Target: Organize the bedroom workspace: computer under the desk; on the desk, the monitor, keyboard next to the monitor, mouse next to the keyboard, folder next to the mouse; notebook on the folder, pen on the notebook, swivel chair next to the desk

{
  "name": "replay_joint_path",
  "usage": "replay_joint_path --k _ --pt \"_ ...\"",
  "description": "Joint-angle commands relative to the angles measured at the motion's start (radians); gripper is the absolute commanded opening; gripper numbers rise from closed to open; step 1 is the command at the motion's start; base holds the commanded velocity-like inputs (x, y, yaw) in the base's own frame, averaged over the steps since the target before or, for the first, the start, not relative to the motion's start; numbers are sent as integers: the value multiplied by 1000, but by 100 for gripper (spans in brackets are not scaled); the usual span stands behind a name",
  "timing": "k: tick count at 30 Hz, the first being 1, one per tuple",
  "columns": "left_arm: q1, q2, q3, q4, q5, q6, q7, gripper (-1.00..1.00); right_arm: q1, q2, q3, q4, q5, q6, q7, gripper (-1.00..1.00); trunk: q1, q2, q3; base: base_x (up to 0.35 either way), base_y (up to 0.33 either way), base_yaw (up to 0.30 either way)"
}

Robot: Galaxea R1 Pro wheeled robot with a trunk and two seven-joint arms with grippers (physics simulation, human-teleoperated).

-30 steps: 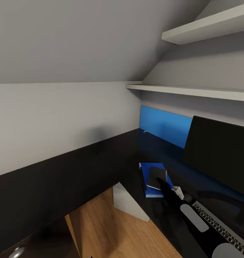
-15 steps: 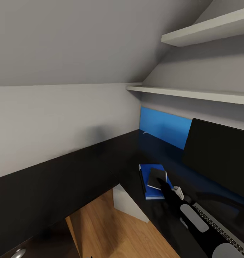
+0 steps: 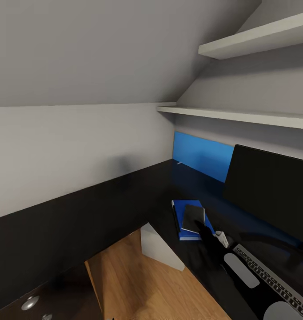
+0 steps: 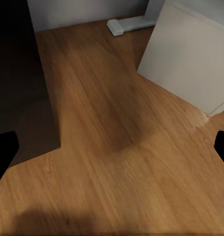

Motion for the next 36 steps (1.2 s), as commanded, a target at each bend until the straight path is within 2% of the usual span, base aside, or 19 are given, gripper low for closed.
replay_joint_path --k 1,5,31,34,35,36 --pt "-1 1 -8 -1 6 -5 9 100 -1 -1 3 0 -10 -1 3 100 0 -1 -1 -64 0 0" --pt "-1 1 -4 -1 6 -6 10 100 -1 -2 3 0 -9 -1 4 100 0 -1 -1 -15 0 0" --pt "-1 2 2 1 11 -3 10 100 -1 -2 -11 -6 -1 -8 -10 100 -92 167 74 0 0 0" --pt "-1 3 4 4 14 2 10 100 -1 4 -11 -18 12 -15 -48 100 -104 188 83 0 0 0" --pt "-1 4 4 5 14 7 10 100 -1 8 -10 -32 21 -23 -80 100 -108 195 87 0 0 0" --pt "-1 4 4 8 15 16 10 100 -2 16 -6 -93 56 -60 -199 100 -111 202 90 0 0 0"
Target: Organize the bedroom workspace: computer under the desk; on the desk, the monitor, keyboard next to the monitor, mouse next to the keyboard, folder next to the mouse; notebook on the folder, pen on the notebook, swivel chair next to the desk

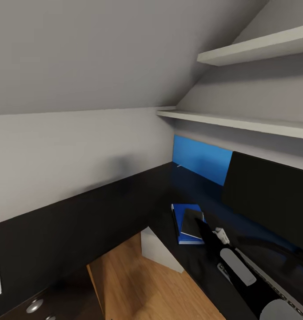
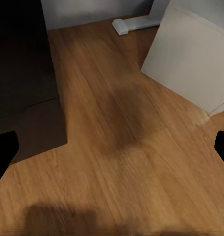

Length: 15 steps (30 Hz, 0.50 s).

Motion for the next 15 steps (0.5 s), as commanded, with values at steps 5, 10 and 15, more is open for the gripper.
replay_joint_path --k 5,10,15 --pt "-1 1 8 18 6 5 9 100 -1 31 14 -151 125 -28 -292 100 -19 34 14 0 0 0" --pt "-1 -1 32 23 5 38 9 100 -1 101 44 -227 289 5 -510 100 -38 69 30 0 0 0" --pt "-1 2 40 21 3 107 10 100 -7 230 64 -248 489 148 -653 100 -57 104 46 0 0 0"
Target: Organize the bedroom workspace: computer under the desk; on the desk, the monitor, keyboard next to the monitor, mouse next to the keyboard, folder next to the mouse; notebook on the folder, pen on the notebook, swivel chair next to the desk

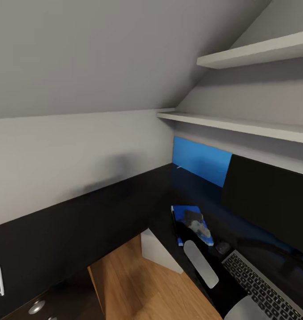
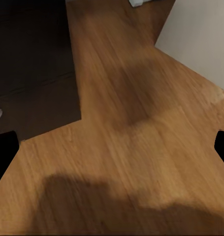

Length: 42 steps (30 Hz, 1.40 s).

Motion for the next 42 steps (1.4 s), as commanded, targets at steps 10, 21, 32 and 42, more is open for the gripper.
replay_joint_path --k 10,21,32,42 --pt "-1 11 5 -10 7 105 5 100 -12 127 6 -4 174 253 -194 100 -38 69 30 0 0 0" --pt "-1 85 180 76 41 170 -7 100 -8 144 92 -111 190 340 -219 100 -80 146 65 0 0 0" --pt "-1 91 192 170 132 114 -61 100 -2 138 301 -106 200 300 -227 100 -123 223 98 0 0 157" --pt "-1 84 188 210 135 70 -63 100 -1 126 367 -102 202 300 -227 100 -134 244 101 0 0 255"
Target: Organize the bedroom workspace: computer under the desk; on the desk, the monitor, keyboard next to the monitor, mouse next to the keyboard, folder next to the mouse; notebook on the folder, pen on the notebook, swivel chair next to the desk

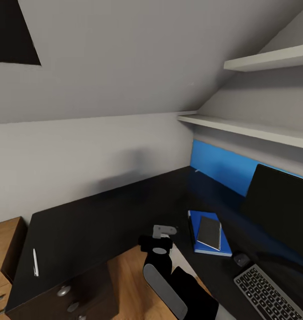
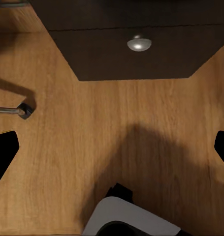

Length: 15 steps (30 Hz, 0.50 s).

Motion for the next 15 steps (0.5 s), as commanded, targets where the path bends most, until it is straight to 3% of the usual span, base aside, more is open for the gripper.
replay_joint_path --k 1,15 --pt "-1 1 -8 1 6 -4 7 100 -1 -1 4 -1 -3 8 -7 100 0 -1 -2 0 0 246" --pt "-1 1 -7 16 7 -5 7 100 -1 1 18 34 -3 10 -5 100 0 -1 -14 0 0 241"
